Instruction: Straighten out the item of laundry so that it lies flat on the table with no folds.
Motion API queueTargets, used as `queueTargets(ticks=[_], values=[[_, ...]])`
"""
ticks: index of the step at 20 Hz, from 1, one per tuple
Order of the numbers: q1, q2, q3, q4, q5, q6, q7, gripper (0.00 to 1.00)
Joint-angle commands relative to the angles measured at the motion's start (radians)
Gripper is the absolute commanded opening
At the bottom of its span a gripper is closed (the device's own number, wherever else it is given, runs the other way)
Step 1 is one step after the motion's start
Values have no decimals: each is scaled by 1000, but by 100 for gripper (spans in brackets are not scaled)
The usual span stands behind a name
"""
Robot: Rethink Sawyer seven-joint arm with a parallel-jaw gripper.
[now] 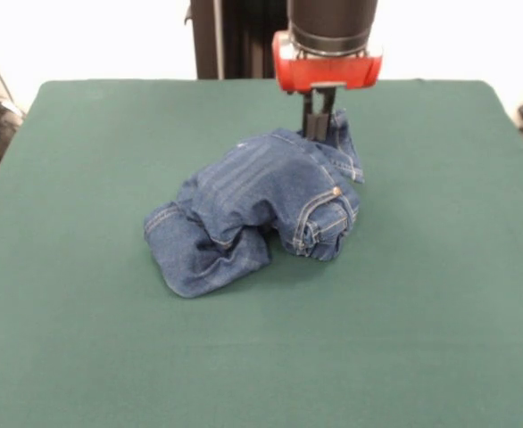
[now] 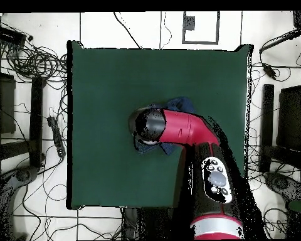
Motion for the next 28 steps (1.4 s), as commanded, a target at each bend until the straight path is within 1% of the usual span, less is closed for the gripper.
queueTargets(ticks=[1,6,10,18,23,26,28], values=[[33,98,49,-81,49,120,179,0],[40,123,48,-88,49,88,190,0],[42,119,52,-64,53,71,193,0],[63,101,53,14,75,16,225,0],[65,114,53,30,82,-25,223,0],[72,127,48,22,76,-41,221,0],[65,122,57,39,76,-76,214,0]])
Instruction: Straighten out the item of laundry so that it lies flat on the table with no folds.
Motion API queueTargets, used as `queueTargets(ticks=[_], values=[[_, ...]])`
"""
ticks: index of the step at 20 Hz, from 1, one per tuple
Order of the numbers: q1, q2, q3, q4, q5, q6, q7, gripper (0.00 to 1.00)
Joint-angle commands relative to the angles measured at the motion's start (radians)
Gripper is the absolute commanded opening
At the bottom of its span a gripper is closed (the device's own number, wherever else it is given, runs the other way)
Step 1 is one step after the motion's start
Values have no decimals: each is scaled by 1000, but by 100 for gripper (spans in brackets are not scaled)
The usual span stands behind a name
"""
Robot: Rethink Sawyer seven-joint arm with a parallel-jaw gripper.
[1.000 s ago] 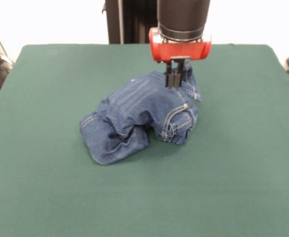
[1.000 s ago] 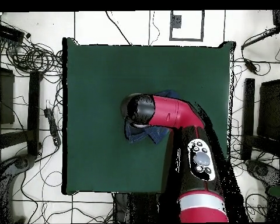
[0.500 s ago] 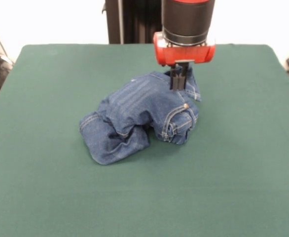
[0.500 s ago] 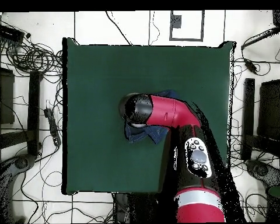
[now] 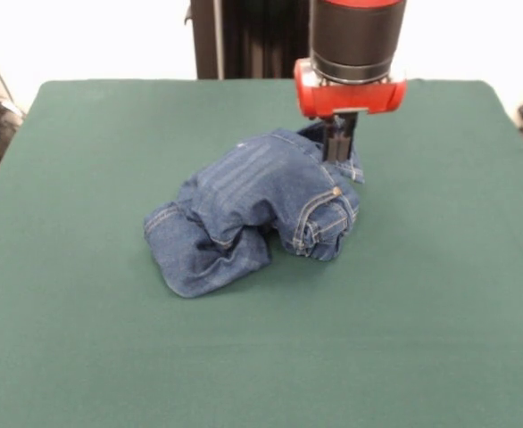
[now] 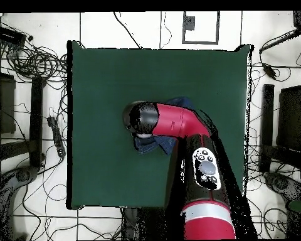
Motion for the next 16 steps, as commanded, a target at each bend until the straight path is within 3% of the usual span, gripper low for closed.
queueTargets(ticks=[1,9,10,16], values=[[33,63,56,99,35,-90,212,0],[34,65,53,107,32,-101,201,0],[36,65,51,107,32,-101,202,100],[34,64,53,108,30,-110,199,100]])
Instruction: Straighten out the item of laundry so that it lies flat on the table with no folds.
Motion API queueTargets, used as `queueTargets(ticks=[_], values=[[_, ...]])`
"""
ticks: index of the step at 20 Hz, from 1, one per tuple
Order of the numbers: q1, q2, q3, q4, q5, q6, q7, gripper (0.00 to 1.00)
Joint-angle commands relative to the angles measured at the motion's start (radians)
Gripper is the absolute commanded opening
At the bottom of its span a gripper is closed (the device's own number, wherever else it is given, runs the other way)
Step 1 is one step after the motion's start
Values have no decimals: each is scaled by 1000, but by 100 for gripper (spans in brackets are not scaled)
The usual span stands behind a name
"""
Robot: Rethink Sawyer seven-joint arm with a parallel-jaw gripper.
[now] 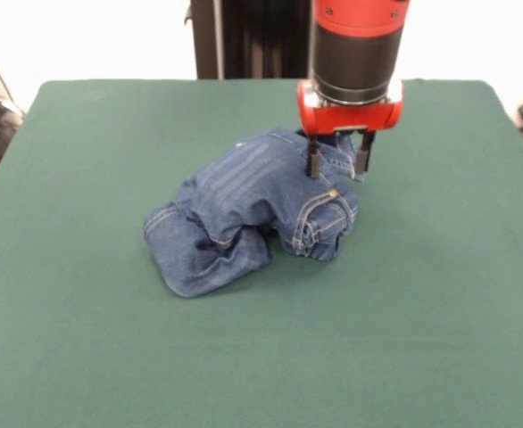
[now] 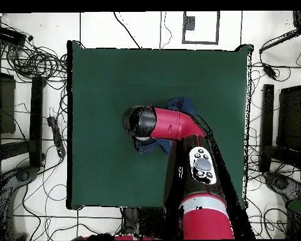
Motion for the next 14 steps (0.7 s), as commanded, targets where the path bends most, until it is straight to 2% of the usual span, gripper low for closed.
queueTargets(ticks=[1,9,14], values=[[32,18,53,95,30,-59,197,100],[48,28,33,80,19,-37,202,100],[121,44,-64,27,-36,-45,243,100]])
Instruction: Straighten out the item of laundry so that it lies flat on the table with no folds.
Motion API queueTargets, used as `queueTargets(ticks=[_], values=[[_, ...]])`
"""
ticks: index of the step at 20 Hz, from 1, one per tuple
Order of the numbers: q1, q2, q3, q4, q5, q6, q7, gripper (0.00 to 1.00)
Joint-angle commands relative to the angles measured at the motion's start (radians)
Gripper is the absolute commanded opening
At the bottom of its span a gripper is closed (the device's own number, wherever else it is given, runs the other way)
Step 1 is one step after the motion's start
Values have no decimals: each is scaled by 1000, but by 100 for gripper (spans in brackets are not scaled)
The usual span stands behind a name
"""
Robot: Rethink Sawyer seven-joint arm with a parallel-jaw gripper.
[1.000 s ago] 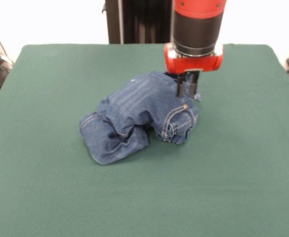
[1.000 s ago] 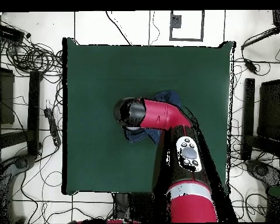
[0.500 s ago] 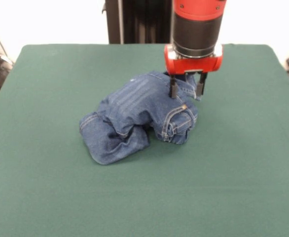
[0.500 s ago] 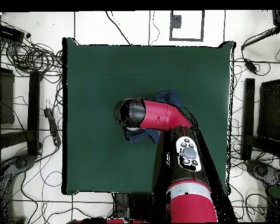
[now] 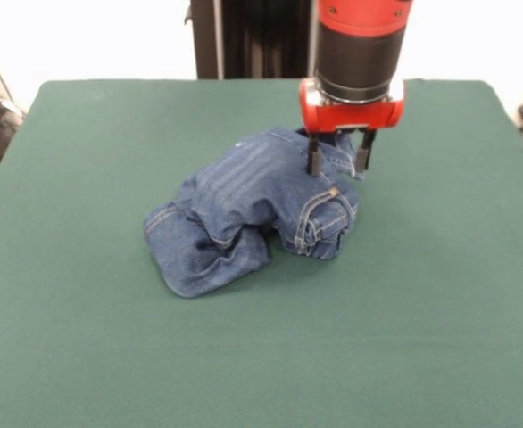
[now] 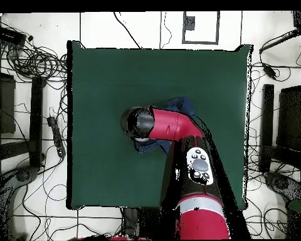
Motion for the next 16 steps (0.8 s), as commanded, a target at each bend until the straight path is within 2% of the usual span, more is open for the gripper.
queueTargets(ticks=[1,6,9,16], values=[[117,50,-70,4,-41,-32,255,100],[223,76,-229,-93,-78,27,303,100],[256,73,-302,-117,-96,54,292,100],[227,102,-327,-177,-88,38,223,100]])
